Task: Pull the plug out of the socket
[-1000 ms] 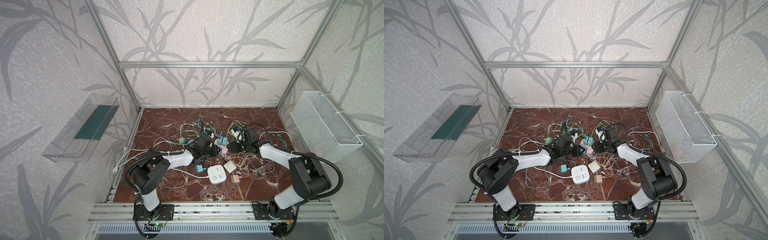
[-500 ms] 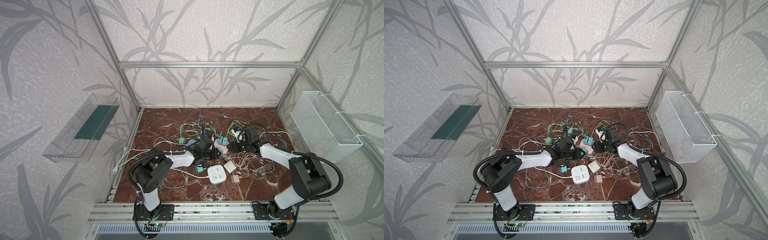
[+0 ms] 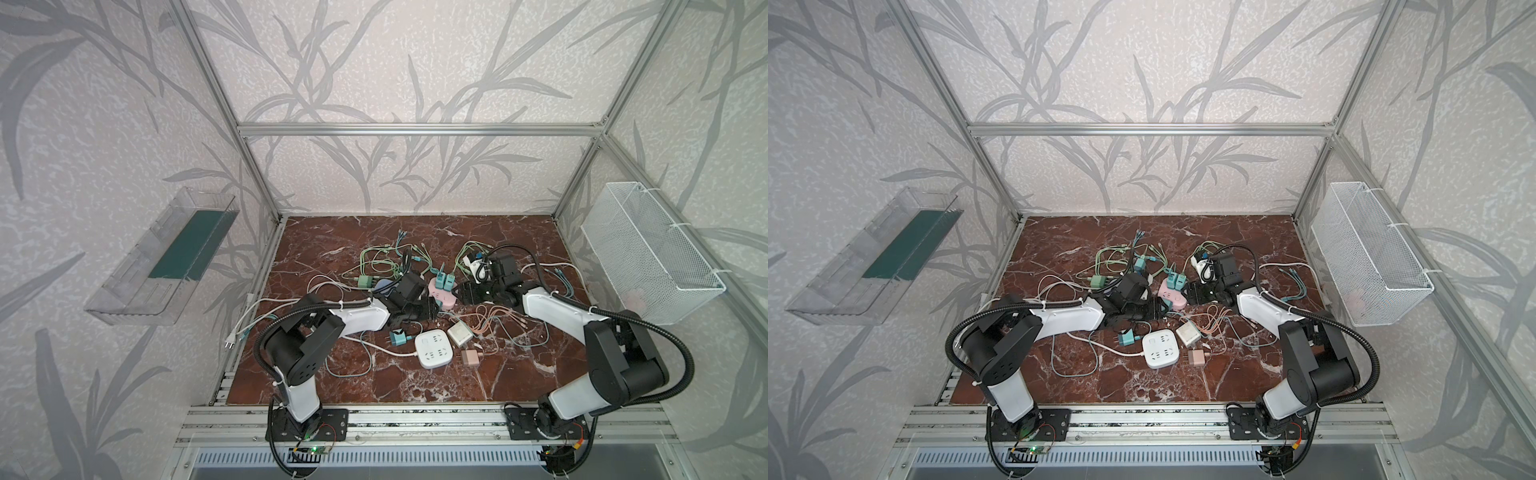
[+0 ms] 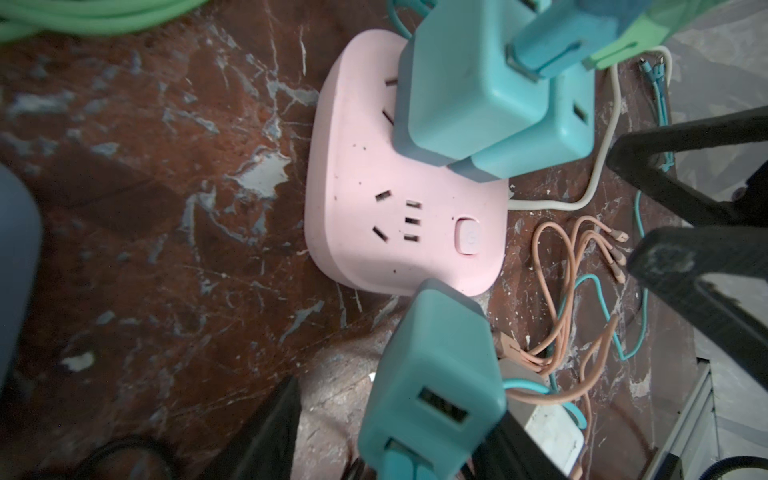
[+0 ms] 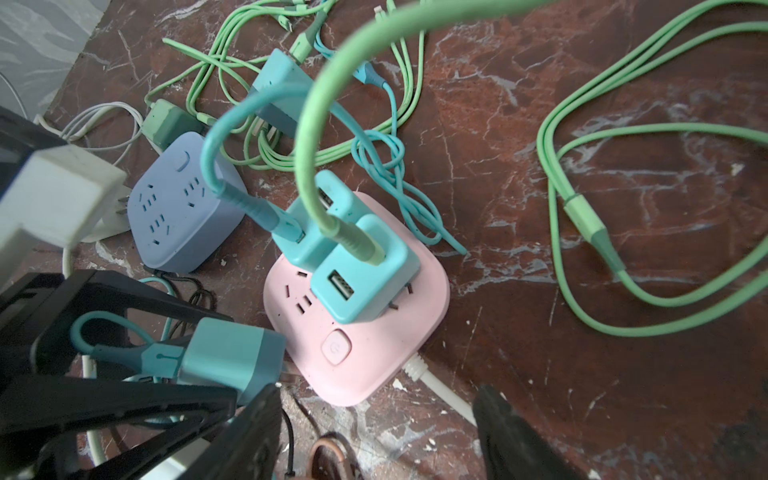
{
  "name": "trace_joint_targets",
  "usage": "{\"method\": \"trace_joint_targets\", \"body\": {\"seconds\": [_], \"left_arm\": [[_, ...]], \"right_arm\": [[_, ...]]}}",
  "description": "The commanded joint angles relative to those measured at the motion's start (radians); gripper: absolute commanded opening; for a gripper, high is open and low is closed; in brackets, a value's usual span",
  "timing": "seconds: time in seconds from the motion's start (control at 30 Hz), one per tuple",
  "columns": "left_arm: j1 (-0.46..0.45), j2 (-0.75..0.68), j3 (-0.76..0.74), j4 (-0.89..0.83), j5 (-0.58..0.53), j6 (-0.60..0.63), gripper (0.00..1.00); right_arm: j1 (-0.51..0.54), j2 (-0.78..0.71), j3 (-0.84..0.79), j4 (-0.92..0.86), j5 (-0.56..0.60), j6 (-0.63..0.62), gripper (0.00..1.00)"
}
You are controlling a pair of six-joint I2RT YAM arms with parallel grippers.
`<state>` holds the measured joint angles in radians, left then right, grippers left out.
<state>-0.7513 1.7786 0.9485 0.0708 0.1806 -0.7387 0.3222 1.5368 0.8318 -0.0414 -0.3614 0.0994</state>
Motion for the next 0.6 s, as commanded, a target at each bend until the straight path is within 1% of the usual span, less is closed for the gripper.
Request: {"method": "trace_joint_targets", "body": {"seconds": [0.0, 0.2, 0.3, 0.57], "left_arm": [[0.005, -0.019, 0.027, -0.059, -0.063, 0.017, 0.68], [0.007, -0.044, 0.039, -0.12, -0.128, 0.039, 0.78], [0.008, -0.052, 0.049, -0.15, -0.154, 0.051, 0.81], [0.009, -0.083, 0.048, -0.175, -0.189, 0.066, 0.82]], "right_arm": [[-0.003, -0.035, -0.015, 0.015, -0.018, -0.011, 0.74], [-0.003, -0.053, -0.017, 0.011, -0.013, -0.015, 0.77], [-0.003, -0.061, -0.017, -0.002, -0.008, -0.02, 0.78], [-0.003, -0.068, -0.017, -0.012, 0.01, -0.032, 0.78]]}}
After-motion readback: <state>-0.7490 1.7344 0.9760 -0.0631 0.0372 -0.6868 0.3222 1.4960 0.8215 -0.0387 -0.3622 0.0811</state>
